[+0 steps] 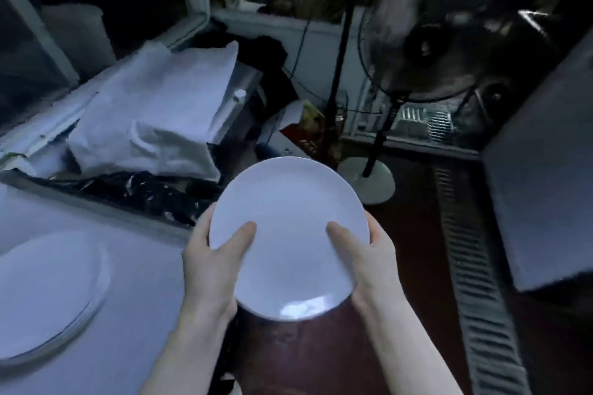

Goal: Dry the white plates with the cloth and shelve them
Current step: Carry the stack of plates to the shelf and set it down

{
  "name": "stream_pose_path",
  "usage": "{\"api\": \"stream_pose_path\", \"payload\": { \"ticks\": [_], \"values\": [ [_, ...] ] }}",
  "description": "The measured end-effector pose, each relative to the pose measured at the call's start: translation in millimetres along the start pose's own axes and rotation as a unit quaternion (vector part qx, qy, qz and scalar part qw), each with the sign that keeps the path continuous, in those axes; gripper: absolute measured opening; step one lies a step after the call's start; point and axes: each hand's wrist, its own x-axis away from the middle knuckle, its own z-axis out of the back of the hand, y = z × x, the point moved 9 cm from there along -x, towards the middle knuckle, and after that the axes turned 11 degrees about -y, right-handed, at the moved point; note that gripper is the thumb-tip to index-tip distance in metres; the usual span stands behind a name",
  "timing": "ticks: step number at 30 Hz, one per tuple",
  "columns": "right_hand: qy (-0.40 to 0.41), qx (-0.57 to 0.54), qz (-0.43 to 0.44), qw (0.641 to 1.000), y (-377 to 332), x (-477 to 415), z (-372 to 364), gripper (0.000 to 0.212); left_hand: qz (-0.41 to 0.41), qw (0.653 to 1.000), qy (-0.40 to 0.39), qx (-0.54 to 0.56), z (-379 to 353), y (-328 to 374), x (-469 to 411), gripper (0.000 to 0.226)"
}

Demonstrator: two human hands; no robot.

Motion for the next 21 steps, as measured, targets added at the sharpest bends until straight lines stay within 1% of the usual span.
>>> {"api": "stream_pose_path", "payload": {
  "ticks": [3,5,7,10,12,15,18,21],
  "values": [
    [0.070,-0.045,0.006,0.997,-27,44,113,0.042,0.001,0.993,-0.111,-0.033,-116,-22,25,0.036],
    [0.133,-0.072,0.020,0.988,-43,83,187,0.034,0.017,0.982,-0.182,-0.054,-193,-39,48,0.036],
    [0.209,-0.099,0.043,0.972,-57,131,256,0.030,0.040,0.963,-0.258,-0.063,-270,-59,76,0.038],
    [0.324,-0.129,0.084,0.934,-72,211,339,0.030,0.064,0.926,-0.361,-0.091,-375,-87,127,0.045],
    [0.400,-0.134,0.107,0.900,-76,269,384,0.030,0.079,0.892,-0.432,-0.110,-441,-108,168,0.044],
    [0.494,-0.145,0.136,0.847,-74,355,436,0.029,0.095,0.827,-0.539,-0.132,-525,-141,243,0.035],
    [0.588,-0.156,0.146,0.780,-64,433,475,0.029,0.122,0.758,-0.623,-0.147,-587,-176,321,0.030],
    [0.651,-0.171,0.158,0.722,-56,494,508,0.028,0.144,0.698,-0.683,-0.161,-634,-203,392,0.029]
  ]
}}
